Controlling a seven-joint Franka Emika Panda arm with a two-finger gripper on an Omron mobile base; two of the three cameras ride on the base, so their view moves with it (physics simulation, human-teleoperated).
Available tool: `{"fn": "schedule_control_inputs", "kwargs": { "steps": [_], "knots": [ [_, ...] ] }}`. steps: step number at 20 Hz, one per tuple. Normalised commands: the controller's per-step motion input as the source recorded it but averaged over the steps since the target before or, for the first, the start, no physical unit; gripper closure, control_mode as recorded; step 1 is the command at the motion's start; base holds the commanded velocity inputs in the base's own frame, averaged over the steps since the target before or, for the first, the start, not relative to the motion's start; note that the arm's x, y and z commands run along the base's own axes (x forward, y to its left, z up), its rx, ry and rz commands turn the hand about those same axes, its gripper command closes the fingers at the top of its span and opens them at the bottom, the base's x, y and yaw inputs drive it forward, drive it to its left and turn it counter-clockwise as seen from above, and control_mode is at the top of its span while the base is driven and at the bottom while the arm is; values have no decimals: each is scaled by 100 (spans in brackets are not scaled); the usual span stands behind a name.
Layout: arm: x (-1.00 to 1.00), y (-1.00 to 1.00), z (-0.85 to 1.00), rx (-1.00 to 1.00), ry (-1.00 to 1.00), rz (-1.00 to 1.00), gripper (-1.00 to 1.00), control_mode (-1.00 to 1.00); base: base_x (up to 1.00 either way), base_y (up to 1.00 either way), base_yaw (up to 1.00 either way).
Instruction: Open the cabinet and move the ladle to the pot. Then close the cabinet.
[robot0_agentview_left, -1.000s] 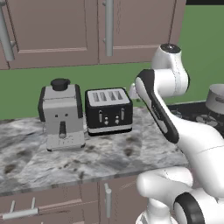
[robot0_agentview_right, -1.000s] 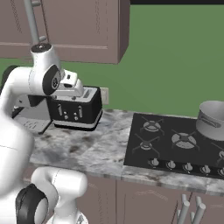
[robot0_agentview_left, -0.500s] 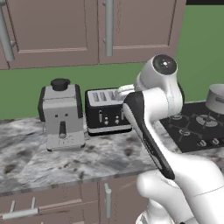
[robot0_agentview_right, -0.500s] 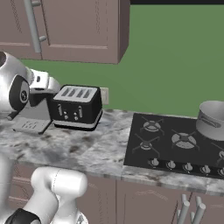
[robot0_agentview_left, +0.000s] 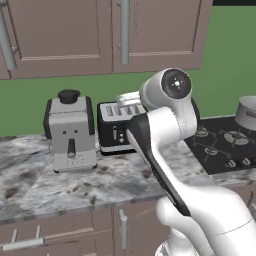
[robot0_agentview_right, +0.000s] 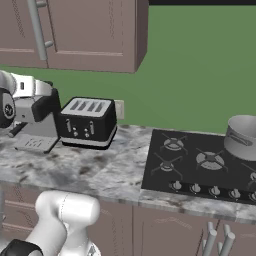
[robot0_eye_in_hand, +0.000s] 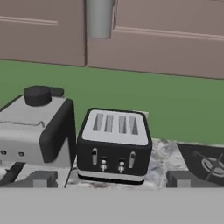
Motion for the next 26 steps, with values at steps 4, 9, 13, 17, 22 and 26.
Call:
{"fn": "schedule_control_inputs", "kwargs": {
  "steps": [4, 9, 13, 17, 22, 26],
  "knots": [
    [5, 17, 30, 0, 0, 0, -100, -100, 0, 0, 0],
    [13, 11, 34, 0, 0, 0, -100, -100, 0, 0, 0],
    [19, 11, 34, 0, 0, 0, -100, -100, 0, 0, 0],
    [20, 9, 35, 0, -3, 0, -100, -100, 0, 0, 0],
    [29, 0, 23, 0, -13, 0, -100, -100, 0, 0, 0],
    [49, 0, 14, 0, -13, 0, -100, -100, 0, 0, 0]
  ]
}}
